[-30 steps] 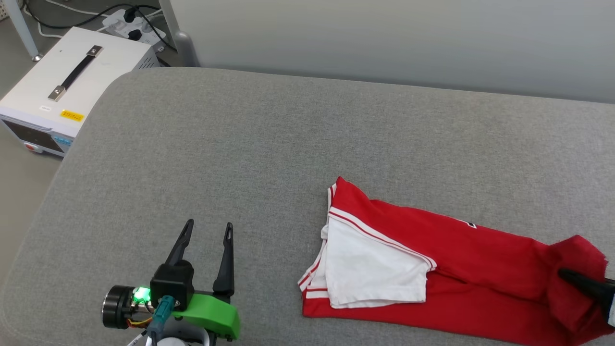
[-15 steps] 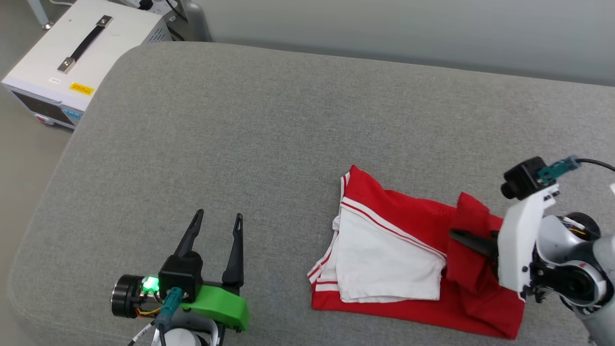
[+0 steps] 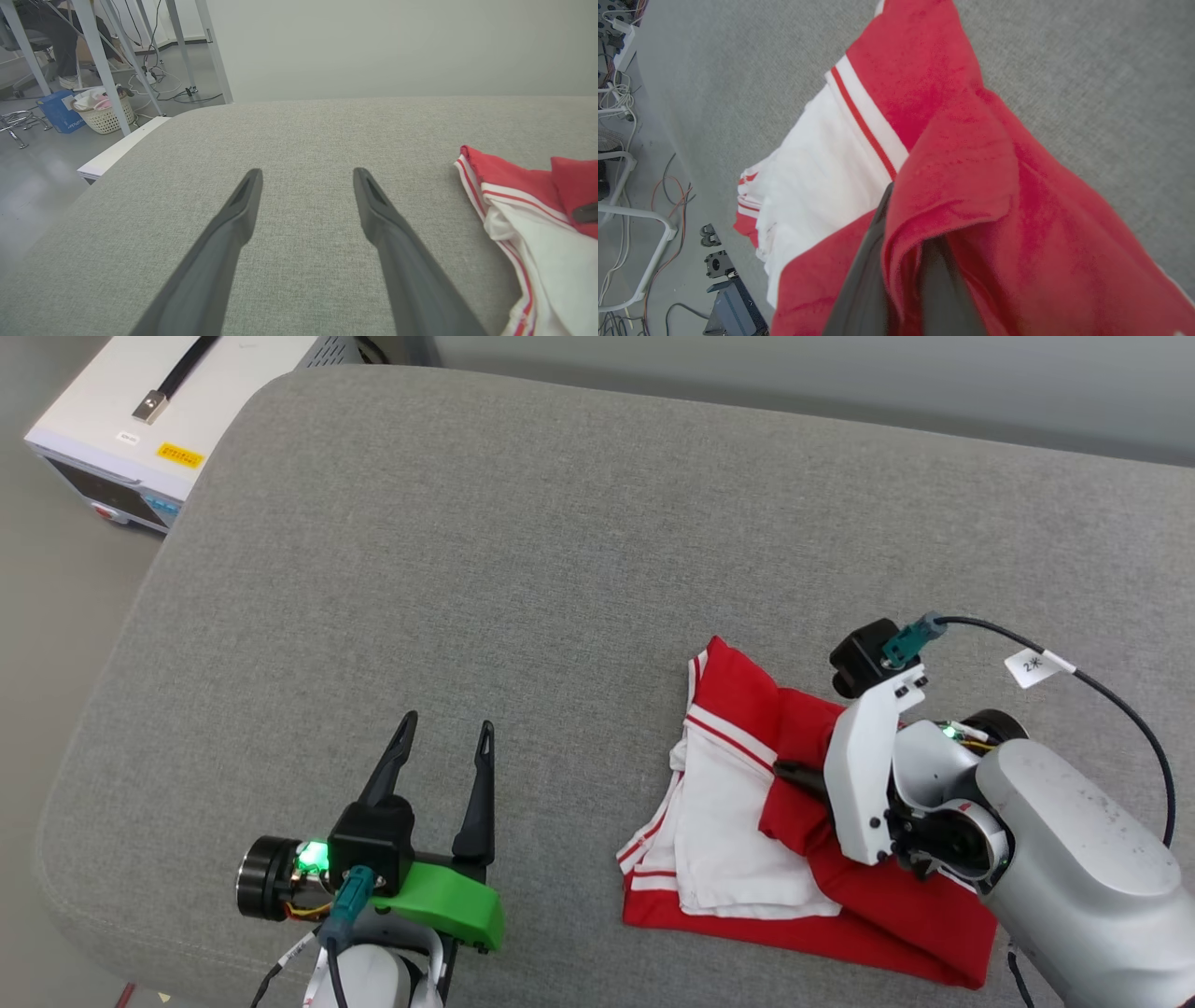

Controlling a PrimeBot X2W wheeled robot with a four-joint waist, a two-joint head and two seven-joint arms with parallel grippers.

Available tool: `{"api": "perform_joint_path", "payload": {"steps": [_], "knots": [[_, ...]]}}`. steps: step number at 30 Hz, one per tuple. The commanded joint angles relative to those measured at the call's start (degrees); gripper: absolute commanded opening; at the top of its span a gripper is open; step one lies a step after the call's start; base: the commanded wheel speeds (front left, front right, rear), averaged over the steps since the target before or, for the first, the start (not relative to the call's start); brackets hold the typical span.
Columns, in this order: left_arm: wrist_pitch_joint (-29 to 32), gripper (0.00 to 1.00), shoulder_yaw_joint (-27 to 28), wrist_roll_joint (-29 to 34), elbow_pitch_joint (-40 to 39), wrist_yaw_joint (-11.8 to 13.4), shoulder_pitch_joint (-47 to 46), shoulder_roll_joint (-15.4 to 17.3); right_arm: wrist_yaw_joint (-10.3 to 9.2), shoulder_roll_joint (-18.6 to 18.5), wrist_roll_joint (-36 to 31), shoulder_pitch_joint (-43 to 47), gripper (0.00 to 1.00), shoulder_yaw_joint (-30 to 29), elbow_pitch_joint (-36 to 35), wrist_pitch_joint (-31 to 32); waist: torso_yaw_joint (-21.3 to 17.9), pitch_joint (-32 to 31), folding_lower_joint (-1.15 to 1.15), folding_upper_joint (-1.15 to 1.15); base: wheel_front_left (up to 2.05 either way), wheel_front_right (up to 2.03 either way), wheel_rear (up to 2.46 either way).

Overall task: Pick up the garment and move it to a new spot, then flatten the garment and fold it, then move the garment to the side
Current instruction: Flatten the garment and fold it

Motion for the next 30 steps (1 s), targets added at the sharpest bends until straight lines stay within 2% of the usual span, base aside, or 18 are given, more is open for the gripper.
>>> {"api": "perform_joint_path", "payload": {"steps": [1, 6, 7, 8, 9, 16, 21, 24, 30], "knots": [[-0.3, 1.00, -0.1, 0.3, 0.1, -0.1, -1.1, -0.4, -0.04, 0.5, -0.2, -0.8, 0.00, 1.0, 1.5, -0.7, 0.3, 0.4, -0.01, 0.00, 0.00, 0.00, 0.00], [-0.3, 1.00, 0.2, 0.2, 0.3, 0.2, -0.8, -0.5, -0.04, 0.4, 0.7, -1.3, 0.00, 3.9, 4.3, -3.8, -0.1, -0.1, -0.01, 0.00, 0.00, 0.00, 0.00], [-0.3, 1.00, 0.3, 0.2, 0.4, 0.2, -0.6, -0.5, -0.04, 0.1, 0.8, -1.4, 0.11, 4.3, 4.2, -4.6, -0.3, -0.4, -0.01, 0.00, 0.00, 0.00, 0.00], [-0.3, 1.00, 0.4, 0.3, 0.5, 0.2, -0.3, -0.5, -0.04, -0.2, 1.3, -1.5, 0.40, 4.6, 3.7, -5.8, -0.6, -0.9, -0.01, 0.00, 0.00, 0.00, 0.00], [-0.3, 1.00, 0.5, 0.4, 0.6, 0.2, -0.1, -0.5, -0.04, -0.4, 1.7, -1.5, 1.00, 4.7, 3.1, -6.7, -0.8, -1.2, -0.01, 0.00, 0.00, 0.00, 0.00], [-0.3, 1.00, 1.5, 0.7, 0.5, -0.1, 1.4, -0.2, -0.04, -6.1, 2.7, -0.1, 1.00, 2.9, -4.3, -15.7, -2.9, -4.1, -0.01, 0.00, 0.00, 0.00, 0.00], [-0.3, 1.00, 2.6, 0.7, -0.2, 0.0, 2.3, 0.1, -0.04, -9.3, -2.7, 2.4, 1.00, -3.4, -7.4, -26.1, -4.8, -5.6, -0.01, 0.00, 0.00, 0.00, 0.00], [-0.3, 1.00, 3.0, 0.8, -0.7, -0.1, 2.7, 0.3, -0.04, -9.1, -7.0, 4.9, 1.00, -8.5, -7.5, -32.4, -5.9, -6.5, -0.01, 0.00, 0.00, 0.00, 0.00], [-0.3, 1.00, 4.5, 0.5, -2.1, 0.1, 3.8, 0.7, -0.04, -5.8, -16.2, 10.9, 1.00, -19.1, -7.4, -42.6, -8.1, -8.1, -0.01, 0.00, 0.00, 0.00, 0.00]]}}
